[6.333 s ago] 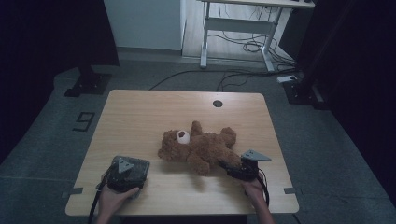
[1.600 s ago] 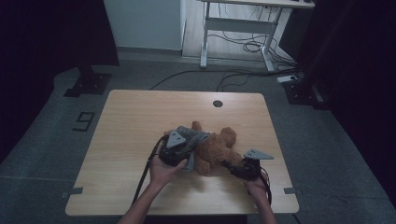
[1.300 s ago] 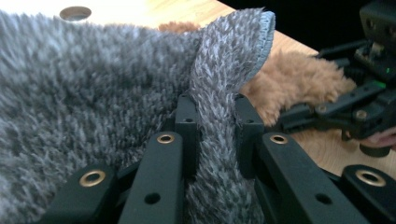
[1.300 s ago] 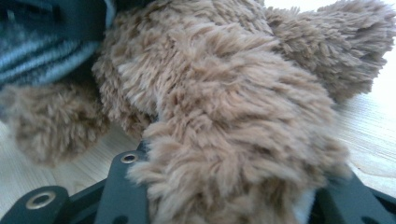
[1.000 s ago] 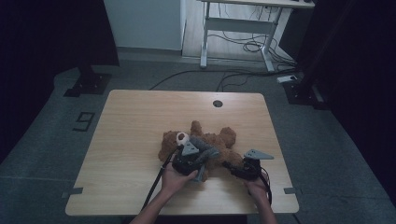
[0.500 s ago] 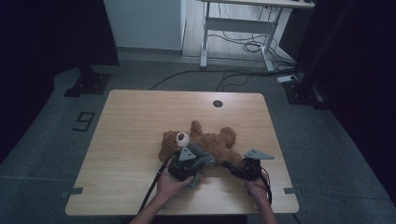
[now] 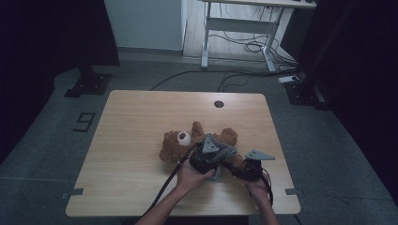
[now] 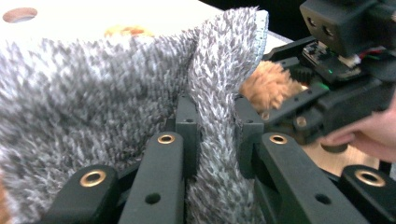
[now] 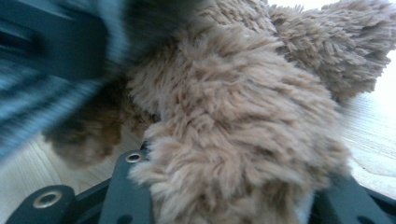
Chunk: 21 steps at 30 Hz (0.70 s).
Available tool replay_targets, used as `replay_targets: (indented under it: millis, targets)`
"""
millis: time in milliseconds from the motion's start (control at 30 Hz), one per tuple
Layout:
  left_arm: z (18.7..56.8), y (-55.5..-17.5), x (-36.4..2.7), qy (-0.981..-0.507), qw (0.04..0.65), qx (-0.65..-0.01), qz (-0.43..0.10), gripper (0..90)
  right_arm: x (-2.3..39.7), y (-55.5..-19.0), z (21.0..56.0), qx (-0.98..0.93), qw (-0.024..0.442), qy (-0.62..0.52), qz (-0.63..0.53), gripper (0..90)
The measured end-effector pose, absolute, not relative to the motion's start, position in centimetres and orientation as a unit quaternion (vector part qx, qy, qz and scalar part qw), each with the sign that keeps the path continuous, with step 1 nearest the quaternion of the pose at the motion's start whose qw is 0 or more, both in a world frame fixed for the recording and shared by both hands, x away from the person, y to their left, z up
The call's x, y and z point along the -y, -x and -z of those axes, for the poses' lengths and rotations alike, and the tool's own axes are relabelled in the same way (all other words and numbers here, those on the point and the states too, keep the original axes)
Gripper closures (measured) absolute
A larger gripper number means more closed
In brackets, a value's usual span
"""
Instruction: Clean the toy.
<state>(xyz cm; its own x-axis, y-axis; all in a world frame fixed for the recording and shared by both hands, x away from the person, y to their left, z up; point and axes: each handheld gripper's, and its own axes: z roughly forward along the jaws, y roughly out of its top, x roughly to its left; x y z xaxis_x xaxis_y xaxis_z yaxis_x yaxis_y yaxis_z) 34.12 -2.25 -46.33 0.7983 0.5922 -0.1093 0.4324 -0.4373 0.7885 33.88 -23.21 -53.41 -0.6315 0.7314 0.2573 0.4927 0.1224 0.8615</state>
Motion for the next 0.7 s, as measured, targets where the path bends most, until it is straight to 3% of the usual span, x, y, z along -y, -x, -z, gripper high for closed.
replay_targets:
  millis: [467,700]
  targets:
    - [46.7,-34.8,0.7,-0.845,0.423,-0.318,-0.080,77.1,23.5,-34.1,53.4,-0.744,0.104,-0.407,-0.521,58.2]
    - [46.5,-34.5,-1.7,-0.844,0.411,-0.325,-0.113,77.5,23.7,-34.1,53.3,-0.745,0.104,-0.404,-0.521,58.4]
